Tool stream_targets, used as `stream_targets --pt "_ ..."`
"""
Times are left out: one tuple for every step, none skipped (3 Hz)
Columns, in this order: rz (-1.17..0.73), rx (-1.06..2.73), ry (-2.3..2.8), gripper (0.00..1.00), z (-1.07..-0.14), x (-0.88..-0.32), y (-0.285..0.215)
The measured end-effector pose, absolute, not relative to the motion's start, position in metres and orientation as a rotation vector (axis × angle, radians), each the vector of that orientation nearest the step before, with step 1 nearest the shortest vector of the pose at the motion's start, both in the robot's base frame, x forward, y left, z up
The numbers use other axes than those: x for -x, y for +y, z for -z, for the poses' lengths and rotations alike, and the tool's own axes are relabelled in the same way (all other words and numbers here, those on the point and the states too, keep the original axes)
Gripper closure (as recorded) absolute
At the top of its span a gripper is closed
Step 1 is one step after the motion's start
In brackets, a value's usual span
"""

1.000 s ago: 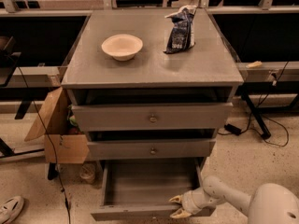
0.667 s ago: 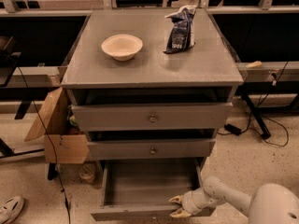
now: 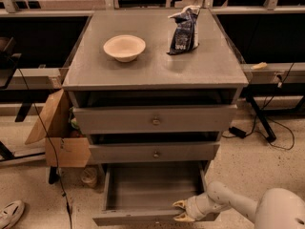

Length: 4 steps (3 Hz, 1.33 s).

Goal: Open bottom drawer

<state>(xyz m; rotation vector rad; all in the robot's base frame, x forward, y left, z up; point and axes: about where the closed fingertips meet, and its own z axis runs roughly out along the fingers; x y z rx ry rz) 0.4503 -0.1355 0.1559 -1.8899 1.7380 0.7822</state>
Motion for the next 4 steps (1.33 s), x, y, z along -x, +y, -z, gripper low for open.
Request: stream_targets --pt "-0.775 1.877 1.749 0.52 -0.1549 -0.4480 -0.1368" --pt "-0.769 1.868 1.756 0.29 -0.1546 -0.4492 -0.1376" --pt "-0.769 1.868 1.756 0.06 -0.1557 -0.4515 -0.1367" --pt "-0.769 1.868 1.756 0.00 -0.1578 -0.4515 -0.1367"
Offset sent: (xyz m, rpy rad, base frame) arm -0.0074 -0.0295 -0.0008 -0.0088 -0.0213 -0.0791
